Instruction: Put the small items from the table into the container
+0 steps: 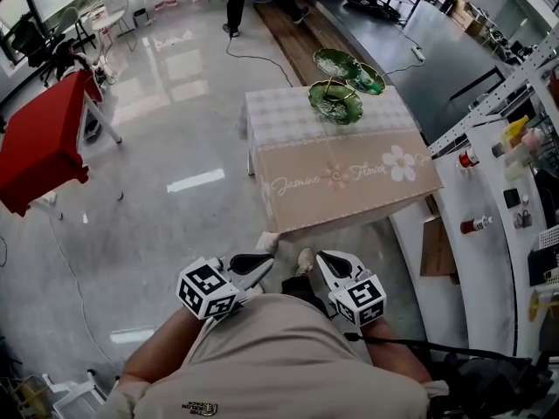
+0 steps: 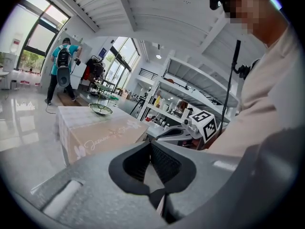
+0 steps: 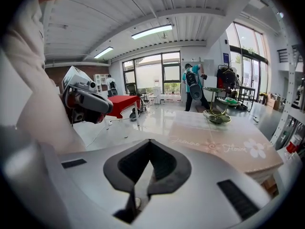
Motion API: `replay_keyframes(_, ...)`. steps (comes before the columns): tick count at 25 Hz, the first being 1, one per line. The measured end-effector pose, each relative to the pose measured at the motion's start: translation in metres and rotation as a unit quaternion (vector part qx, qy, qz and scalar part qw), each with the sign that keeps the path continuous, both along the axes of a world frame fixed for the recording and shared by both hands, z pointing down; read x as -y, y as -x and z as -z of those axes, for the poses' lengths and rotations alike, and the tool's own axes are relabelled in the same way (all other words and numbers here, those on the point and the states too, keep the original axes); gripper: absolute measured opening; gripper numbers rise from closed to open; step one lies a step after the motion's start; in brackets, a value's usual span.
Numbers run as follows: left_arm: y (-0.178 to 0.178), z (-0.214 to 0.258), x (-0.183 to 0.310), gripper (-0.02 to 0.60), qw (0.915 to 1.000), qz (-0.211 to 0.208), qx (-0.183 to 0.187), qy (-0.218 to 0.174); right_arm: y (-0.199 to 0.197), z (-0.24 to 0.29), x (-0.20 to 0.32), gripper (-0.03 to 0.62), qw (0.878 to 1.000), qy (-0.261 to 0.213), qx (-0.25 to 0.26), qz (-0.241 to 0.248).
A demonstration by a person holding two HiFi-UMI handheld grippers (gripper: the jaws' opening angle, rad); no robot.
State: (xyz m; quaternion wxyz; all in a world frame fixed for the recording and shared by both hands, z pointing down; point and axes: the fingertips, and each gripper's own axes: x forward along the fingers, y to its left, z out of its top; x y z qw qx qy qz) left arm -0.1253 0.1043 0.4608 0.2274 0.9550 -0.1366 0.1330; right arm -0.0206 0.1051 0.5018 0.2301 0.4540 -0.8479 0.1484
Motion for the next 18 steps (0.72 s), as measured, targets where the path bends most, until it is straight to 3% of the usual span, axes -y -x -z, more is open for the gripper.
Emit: replay_keyframes(18,0.019,-0.002,-0.002,0.008,0.9995,0.031,-0.009,0.004,0.018,0.001,0.000,0.014,0.999,-0.011,-0.013,0.027)
